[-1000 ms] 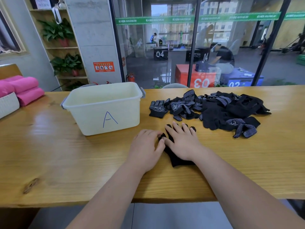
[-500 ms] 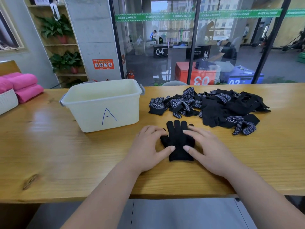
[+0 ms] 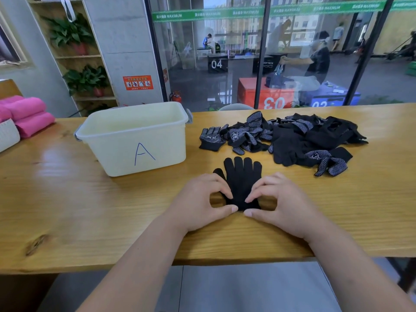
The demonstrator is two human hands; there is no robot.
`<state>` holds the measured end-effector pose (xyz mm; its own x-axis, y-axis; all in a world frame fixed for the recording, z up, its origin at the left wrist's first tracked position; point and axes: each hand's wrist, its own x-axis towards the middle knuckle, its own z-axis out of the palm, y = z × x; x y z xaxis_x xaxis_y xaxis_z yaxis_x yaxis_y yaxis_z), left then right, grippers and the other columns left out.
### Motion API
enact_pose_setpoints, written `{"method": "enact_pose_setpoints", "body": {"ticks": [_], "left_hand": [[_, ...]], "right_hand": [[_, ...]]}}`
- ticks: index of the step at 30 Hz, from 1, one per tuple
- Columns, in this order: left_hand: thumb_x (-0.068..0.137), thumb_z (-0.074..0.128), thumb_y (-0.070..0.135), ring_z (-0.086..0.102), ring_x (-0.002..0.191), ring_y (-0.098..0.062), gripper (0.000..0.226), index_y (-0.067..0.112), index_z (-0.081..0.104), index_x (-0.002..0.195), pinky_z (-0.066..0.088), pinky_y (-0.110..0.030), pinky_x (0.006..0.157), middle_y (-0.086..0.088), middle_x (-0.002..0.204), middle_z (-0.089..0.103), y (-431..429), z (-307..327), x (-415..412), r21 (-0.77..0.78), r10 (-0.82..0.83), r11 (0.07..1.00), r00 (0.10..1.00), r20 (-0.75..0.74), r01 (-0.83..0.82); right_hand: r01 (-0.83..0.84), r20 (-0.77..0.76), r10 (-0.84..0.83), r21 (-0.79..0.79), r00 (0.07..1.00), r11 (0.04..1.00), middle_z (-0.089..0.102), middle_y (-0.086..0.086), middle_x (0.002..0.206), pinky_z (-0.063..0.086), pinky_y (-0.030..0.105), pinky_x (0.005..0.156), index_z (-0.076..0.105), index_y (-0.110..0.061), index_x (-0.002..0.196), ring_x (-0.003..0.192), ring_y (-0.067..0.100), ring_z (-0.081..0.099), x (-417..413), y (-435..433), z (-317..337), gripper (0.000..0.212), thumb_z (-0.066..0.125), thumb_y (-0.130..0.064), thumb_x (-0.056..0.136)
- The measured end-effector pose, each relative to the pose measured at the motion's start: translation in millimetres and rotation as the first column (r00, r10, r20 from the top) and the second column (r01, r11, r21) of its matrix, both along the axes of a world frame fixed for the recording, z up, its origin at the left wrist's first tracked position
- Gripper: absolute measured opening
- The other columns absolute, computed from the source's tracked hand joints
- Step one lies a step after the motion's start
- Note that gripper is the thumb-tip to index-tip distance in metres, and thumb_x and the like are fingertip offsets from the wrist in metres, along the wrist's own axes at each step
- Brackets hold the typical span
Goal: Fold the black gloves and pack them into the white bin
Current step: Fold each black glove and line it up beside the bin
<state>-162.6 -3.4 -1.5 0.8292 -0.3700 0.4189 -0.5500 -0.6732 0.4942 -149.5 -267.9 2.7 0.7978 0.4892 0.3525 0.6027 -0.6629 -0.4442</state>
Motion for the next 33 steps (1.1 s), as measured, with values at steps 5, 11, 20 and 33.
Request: {"method": "enact_pose_setpoints", "body": {"ticks": [5, 11, 20, 33], "left_hand": [[0.089, 0.081, 0.052, 0.063, 0.110, -0.005, 0.021, 0.034, 0.078, 0.098, 0.051, -0.033, 0.095, 0.023, 0.108, 0.066, -0.9, -0.2, 0.1, 0.012, 0.009, 1.000, 1.000, 0.026, -0.009], [0.083, 0.083, 0.059, 0.061, 0.109, -0.008, 0.035, 0.033, 0.076, 0.105, 0.050, -0.034, 0.095, 0.021, 0.109, 0.068, -1.4, -2.2, 2.7, 0.051, -0.005, 0.999, 0.998, 0.066, 0.001], [0.091, 0.079, 0.038, 0.064, 0.099, -0.007, 0.006, 0.036, 0.076, 0.096, 0.053, -0.040, 0.088, 0.022, 0.095, 0.070, 0.6, -4.5, 5.1, -0.024, 0.084, 0.996, 0.996, 0.039, -0.083], [0.090, 0.083, 0.038, 0.064, 0.092, -0.004, 0.035, 0.038, 0.050, 0.101, 0.053, -0.037, 0.087, 0.022, 0.088, 0.072, -3.8, 1.2, 0.5, -0.110, 0.156, 0.979, 0.978, -0.136, -0.171]], "right_hand": [[0.031, 0.107, -0.029, -0.018, 0.994, 0.999, 0.067, -0.031, 0.102, 0.048, 0.031, 0.092, 0.081, -0.042, 0.096, 0.106, 0.003, 0.053, 3.2, 0.9, -2.4, 0.026, 0.073, -0.063, 0.083], [0.068, 0.161, -0.060, -0.039, 0.985, 0.997, 0.067, -0.024, 0.095, 0.052, 0.039, 0.082, 0.076, -0.031, 0.096, 0.095, 0.009, 0.054, 4.7, 4.7, -4.7, 0.035, 0.056, -0.060, 0.096], [0.081, 0.076, -0.082, 0.006, 0.994, 0.997, 0.066, -0.024, 0.098, 0.047, 0.026, 0.081, 0.073, -0.040, 0.105, 0.097, 0.002, 0.051, 1.7, 2.2, -1.8, 0.026, 0.074, -0.058, 0.086], [0.131, -0.065, -0.122, 0.156, 0.990, 0.979, 0.069, -0.020, 0.088, 0.045, 0.023, 0.066, 0.052, -0.041, 0.111, 0.076, 0.010, 0.059, 2.1, 4.0, 0.5, 0.038, 0.082, -0.036, 0.087]]}}
